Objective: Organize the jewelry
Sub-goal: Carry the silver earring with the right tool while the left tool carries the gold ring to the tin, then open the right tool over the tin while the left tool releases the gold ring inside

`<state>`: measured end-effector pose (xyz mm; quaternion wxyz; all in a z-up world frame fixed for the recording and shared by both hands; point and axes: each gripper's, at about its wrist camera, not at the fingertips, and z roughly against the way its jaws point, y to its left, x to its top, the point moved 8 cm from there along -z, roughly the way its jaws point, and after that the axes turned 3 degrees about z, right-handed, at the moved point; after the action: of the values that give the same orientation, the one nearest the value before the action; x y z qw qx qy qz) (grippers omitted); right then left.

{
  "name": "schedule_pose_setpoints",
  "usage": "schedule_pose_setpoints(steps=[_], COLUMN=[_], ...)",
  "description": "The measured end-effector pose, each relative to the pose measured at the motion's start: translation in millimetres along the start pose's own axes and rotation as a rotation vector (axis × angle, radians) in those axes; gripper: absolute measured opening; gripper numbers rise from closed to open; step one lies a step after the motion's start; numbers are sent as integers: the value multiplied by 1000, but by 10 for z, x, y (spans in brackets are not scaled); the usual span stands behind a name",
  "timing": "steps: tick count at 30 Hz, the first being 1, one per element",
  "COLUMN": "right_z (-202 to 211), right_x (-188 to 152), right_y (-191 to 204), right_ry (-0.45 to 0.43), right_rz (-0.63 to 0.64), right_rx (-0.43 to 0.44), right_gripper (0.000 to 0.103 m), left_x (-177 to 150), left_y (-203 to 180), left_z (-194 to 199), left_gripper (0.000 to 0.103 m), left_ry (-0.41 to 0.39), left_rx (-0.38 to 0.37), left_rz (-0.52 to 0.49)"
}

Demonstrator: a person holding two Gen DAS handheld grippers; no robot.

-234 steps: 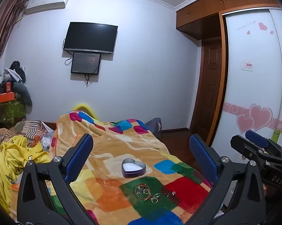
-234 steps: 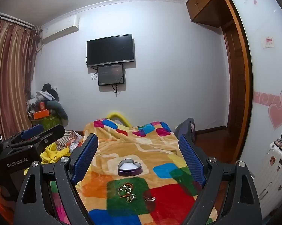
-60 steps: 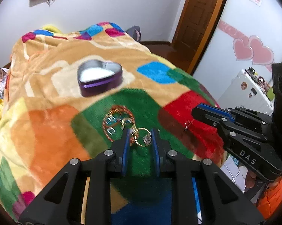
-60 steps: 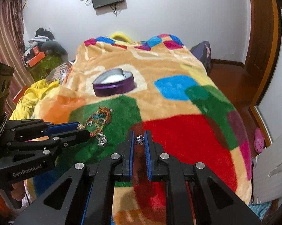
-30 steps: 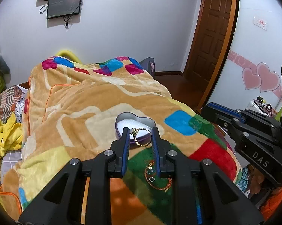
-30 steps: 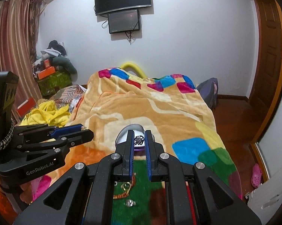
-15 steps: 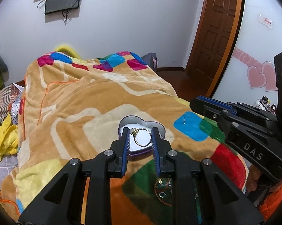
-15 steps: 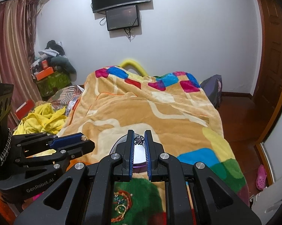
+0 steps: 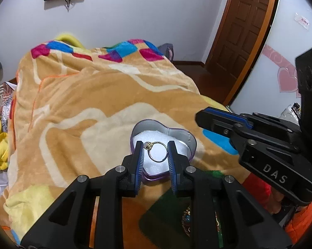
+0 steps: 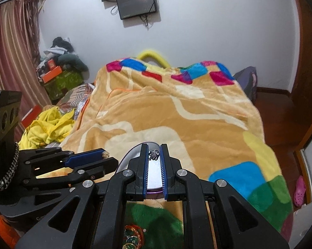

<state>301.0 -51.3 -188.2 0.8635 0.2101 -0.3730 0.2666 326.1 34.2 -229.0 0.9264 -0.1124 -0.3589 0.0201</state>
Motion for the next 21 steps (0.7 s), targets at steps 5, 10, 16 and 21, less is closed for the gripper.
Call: schedule_pose_setpoints(steps=[5, 10, 16, 21], right_z=[-216, -346, -408, -444], right_x=[-55, -121, -180, -217], right_y=[-41, -76, -105, -127], right_ry=[69, 122, 162, 196], right_rz=[8, 14, 16, 1], right_rx=[31, 44, 58, 78], right_gripper=[10, 10, 10, 10], left_x=[-30, -30, -25, -15], left_y=[13, 27, 38, 38], left_z=[-164, -237, -260, -233], left_gripper=[22, 22, 22, 22], left_ry=[41, 57, 60, 48], left_rx=[-3, -8, -9, -6], left_rz=[-6, 1, 2, 2])
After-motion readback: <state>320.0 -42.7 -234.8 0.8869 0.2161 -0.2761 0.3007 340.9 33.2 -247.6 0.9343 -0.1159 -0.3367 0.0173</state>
